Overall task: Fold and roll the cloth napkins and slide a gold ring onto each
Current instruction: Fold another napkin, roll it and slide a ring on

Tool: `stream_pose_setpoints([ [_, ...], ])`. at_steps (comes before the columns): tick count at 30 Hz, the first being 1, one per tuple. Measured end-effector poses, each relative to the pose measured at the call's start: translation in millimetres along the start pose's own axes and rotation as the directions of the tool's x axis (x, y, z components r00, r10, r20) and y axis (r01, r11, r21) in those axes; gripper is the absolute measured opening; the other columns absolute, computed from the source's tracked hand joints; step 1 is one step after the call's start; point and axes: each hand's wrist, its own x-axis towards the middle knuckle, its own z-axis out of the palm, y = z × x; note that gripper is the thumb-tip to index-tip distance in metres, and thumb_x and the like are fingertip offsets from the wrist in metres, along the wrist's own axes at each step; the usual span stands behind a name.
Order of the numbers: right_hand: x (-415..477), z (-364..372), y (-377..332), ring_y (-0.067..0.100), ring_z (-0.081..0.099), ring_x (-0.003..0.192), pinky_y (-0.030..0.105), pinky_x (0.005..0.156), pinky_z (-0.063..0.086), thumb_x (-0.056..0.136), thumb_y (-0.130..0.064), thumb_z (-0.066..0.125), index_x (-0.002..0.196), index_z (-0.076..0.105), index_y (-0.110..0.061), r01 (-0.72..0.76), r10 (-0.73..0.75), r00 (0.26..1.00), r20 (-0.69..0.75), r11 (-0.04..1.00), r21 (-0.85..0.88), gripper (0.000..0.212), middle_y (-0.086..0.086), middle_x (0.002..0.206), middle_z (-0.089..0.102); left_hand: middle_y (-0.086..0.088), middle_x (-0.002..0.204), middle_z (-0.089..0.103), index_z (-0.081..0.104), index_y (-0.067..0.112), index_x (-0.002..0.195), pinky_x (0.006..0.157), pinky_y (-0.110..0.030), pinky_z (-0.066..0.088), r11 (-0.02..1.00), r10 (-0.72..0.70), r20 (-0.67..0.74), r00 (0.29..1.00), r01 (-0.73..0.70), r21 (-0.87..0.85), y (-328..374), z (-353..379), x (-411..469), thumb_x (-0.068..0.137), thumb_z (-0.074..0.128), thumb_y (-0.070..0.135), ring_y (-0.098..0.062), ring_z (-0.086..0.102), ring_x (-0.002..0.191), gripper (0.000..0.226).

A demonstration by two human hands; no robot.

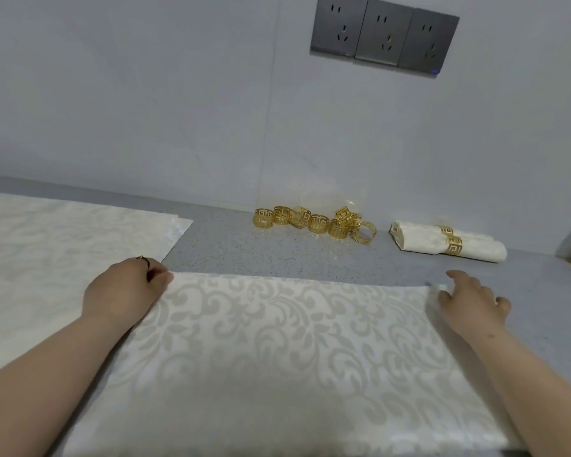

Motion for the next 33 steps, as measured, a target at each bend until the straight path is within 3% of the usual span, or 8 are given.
stream_pose_setpoints([
  [4, -47.0, -20.9, -14.0, 0.023, 0.043, 0.124, 0.026, 0.099, 0.028, 0.095, -0.015, 0.04, 0.129, 0.047, -0.019, 0.283, -0.293, 0.955, 0.046, 0.946, 0.156, 0.035, 0.004, 0.134, 0.05, -0.002, 0.081, 0.059, 0.065, 0.019, 0.1, 0.069, -0.028, 0.034, 0.997, -0.038, 0.05, 0.998, 0.041, -0.065, 5.0, -13.5, -10.3, 0.094, 0.045, 0.024, -0.026, 0.052, 0.084, 0.021],
  [8, -111.0, -29.6, -29.0, 0.008, 0.035, 0.131, 0.01, 0.1, 0.02, 0.097, -0.021, 0.036, 0.131, 0.047, -0.022, 0.534, -0.582, 0.807, 0.102, 0.793, 0.293, 0.036, -0.01, 0.14, 0.042, 0.005, 0.121, 0.06, 0.059, 0.024, 0.116, 0.084, -0.025, 0.038, 0.979, 0.203, 0.083, 0.976, -0.202, -0.027, 31.0, -30.8, -50.4, 0.095, 0.042, 0.027, -0.019, 0.054, 0.111, 0.027],
  [11, -153.3, -26.4, -48.4, 0.004, 0.038, 0.129, 0.004, 0.099, 0.011, 0.078, -0.05, 0.019, 0.129, 0.052, -0.022, 0.626, -0.714, 0.694, 0.091, 0.662, 0.413, 0.067, -0.008, 0.138, 0.047, 0.021, 0.116, 0.06, 0.061, 0.031, 0.114, 0.091, -0.014, 0.036, 0.825, 0.556, 0.155, 0.817, -0.565, 0.018, 57.0, -25.1, -110.9, 0.092, 0.027, 0.038, 0.0, 0.057, 0.109, 0.041],
  [14, -183.7, -22.3, -62.5, 0.002, 0.032, 0.131, 0.009, 0.107, 0.006, 0.074, -0.053, 0.01, 0.134, 0.046, -0.02, 0.675, -0.768, 0.635, 0.082, 0.604, 0.423, 0.077, -0.006, 0.143, 0.041, 0.019, 0.099, 0.069, 0.072, 0.033, 0.094, 0.083, -0.01, 0.044, 0.784, 0.56, 0.358, 0.747, -0.617, 0.06, 73.1, -21.8, -150.8, 0.094, 0.001, 0.047, 0.005, 0.064, 0.092, 0.073],
  [18, -192.5, -12.1, -67.1, 0.006, 0.017, 0.14, 0.01, 0.107, 0.004, 0.1, -0.024, 0.029, 0.143, 0.028, -0.022, 0.653, -0.752, 0.633, 0.183, 0.645, 0.397, 0.043, -0.005, 0.153, 0.022, 0.006, 0.155, 0.012, 0.017, 0.023, 0.147, 0.104, -0.015, -0.004, 0.837, 0.458, 0.48, 0.748, -0.544, 0.049, 70.3, 1.5, -156.7, 0.026, -0.046, 0.074, -0.006, 0.008, 0.142, 0.145],
  [24, -181.6, -11.4, -57.9, 0.01, -0.001, 0.143, 0.022, 0.113, -0.006, 0.068, -0.071, 0.003, 0.147, 0.013, -0.024, 0.657, -0.705, 0.598, 0.382, 0.704, 0.271, 0.093, -0.003, 0.156, 0.001, 0.003, 0.156, -0.009, -0.002, 0.022, 0.148, 0.114, -0.028, -0.007, 0.85, 0.335, 0.571, 0.749, -0.502, 0.16, 74.9, -7.2, -160.7, 0.095, 0.006, 0.049, -0.01, -0.009, 0.143, 0.059],
  [27, -163.1, -15.5, -41.2, 0.012, -0.003, 0.144, 0.028, 0.114, -0.005, 0.057, -0.075, -0.003, 0.148, 0.007, -0.025, 0.597, -0.622, 0.658, 0.424, 0.775, 0.21, 0.104, -0.004, 0.156, -0.002, 0.003, 0.156, -0.01, -0.003, 0.023, 0.147, 0.115, -0.03, -0.006, 0.868, 0.268, 0.574, 0.774, -0.453, 0.206, 66.4, -10.5, -151.2, 0.099, 0.014, 0.044, -0.011, -0.009, 0.143, 0.056],
  [33, -108.2, -18.9, 38.9, 0.017, -0.001, 0.144, 0.033, 0.117, 0.002, 0.098, -0.048, 0.017, 0.148, 0.004, -0.019, 0.296, -0.261, 0.869, 0.419, 0.955, -0.018, 0.06, 0.003, 0.157, -0.003, 0.001, 0.156, -0.009, -0.004, 0.022, 0.147, 0.116, -0.033, -0.002, 0.889, 0.103, 0.54, 0.835, -0.321, 0.327, 39.7, -24.2, -128.0, 0.099, 0.012, 0.044, -0.014, -0.008, 0.144, 0.056],
])
